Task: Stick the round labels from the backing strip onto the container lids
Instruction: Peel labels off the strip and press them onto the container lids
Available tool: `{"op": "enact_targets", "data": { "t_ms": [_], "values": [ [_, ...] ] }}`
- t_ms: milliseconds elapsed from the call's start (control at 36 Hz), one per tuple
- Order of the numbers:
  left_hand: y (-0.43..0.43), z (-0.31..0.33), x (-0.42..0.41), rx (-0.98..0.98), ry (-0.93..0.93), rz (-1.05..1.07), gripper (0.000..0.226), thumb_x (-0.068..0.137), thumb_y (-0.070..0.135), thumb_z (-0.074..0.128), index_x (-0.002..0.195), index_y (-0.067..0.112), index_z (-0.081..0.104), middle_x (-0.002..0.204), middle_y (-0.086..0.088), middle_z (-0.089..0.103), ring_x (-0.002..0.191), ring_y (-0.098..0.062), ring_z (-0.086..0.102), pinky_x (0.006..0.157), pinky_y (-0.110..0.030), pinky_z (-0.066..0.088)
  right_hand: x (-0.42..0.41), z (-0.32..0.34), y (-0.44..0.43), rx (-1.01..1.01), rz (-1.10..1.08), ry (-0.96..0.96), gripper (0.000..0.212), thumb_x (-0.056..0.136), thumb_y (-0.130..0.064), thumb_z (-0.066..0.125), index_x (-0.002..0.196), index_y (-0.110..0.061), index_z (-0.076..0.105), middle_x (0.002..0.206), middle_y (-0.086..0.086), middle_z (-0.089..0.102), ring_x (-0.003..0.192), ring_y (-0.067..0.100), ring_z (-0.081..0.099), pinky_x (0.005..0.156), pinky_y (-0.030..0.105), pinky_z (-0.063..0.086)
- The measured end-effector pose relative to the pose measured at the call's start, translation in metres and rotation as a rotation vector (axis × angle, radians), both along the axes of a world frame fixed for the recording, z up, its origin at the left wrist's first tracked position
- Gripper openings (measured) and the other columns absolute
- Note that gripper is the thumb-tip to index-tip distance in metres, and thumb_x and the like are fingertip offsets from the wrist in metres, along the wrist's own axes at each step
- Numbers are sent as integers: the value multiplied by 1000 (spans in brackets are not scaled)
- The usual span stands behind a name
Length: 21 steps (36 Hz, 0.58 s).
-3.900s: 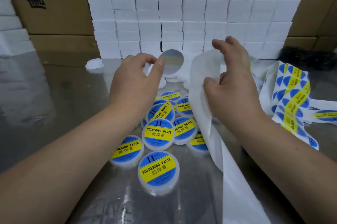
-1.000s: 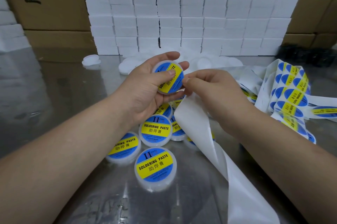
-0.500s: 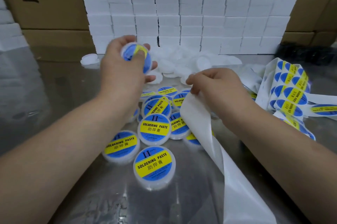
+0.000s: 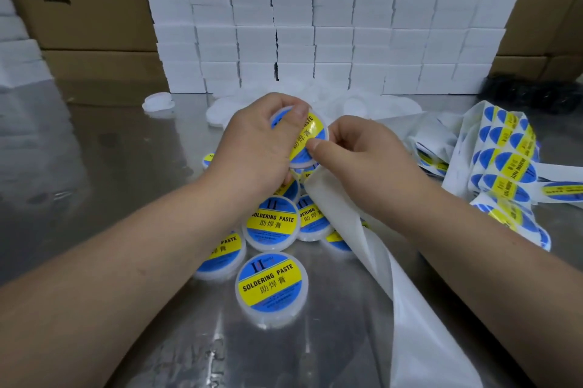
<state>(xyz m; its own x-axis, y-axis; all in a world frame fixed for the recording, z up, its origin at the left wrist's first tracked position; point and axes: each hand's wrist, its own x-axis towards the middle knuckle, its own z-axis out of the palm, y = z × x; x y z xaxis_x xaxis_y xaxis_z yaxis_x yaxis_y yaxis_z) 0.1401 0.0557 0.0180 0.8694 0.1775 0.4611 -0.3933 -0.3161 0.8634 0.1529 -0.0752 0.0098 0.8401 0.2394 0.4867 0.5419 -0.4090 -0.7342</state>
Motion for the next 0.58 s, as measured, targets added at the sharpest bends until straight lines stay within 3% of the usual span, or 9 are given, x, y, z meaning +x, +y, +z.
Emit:
{"op": "enact_targets", "data": {
  "t_ms": [56,167,278,361,472,583],
  "values": [
    [-1,0,-1,28,-9,-3,19,94,29,48,78,32,58,57,14,53,30,-3,41,35,-12,33,0,-1,0,-12,4,2,27,81,-28,59,60,-18,46,45,-13,43,45,0,40,44,11,32],
    [-2,-3,-2,101,-46,-2,21,94,30,47,77,33,58,62,17,57,47,4,49,54,-19,39,-3,0,-1,-8,1,-27,31,84,-28,57,62,-8,49,54,-6,43,49,4,37,47,17,31],
    [-2,-3,-5,101,-65,-8,21,95,29,48,78,27,61,70,7,63,63,-8,57,62,-25,45,-5,2,0,-20,-17,-59,47,92,-37,48,67,2,52,61,7,49,52,8,37,50,26,29],
    [0,-4,-4,144,-98,30,23,95,28,47,83,18,64,79,-2,64,75,-14,58,67,-25,44,-5,2,1,-79,-33,-79,44,93,-38,45,62,-7,49,58,2,48,52,8,37,50,25,29],
    [2,-5,-1,196,-124,79,25,95,27,47,82,14,64,79,-7,63,74,-15,55,68,-26,43,-5,1,2,-71,-53,-60,47,95,-39,42,67,-4,55,62,8,54,55,10,42,57,33,35],
    [10,-4,5,196,-96,159,30,95,31,46,85,10,65,90,-12,63,86,-24,58,82,-40,47,-3,2,-1,29,-99,-85,36,96,-33,43,66,-19,57,64,-8,59,61,3,50,62,23,39]
  ]
}}
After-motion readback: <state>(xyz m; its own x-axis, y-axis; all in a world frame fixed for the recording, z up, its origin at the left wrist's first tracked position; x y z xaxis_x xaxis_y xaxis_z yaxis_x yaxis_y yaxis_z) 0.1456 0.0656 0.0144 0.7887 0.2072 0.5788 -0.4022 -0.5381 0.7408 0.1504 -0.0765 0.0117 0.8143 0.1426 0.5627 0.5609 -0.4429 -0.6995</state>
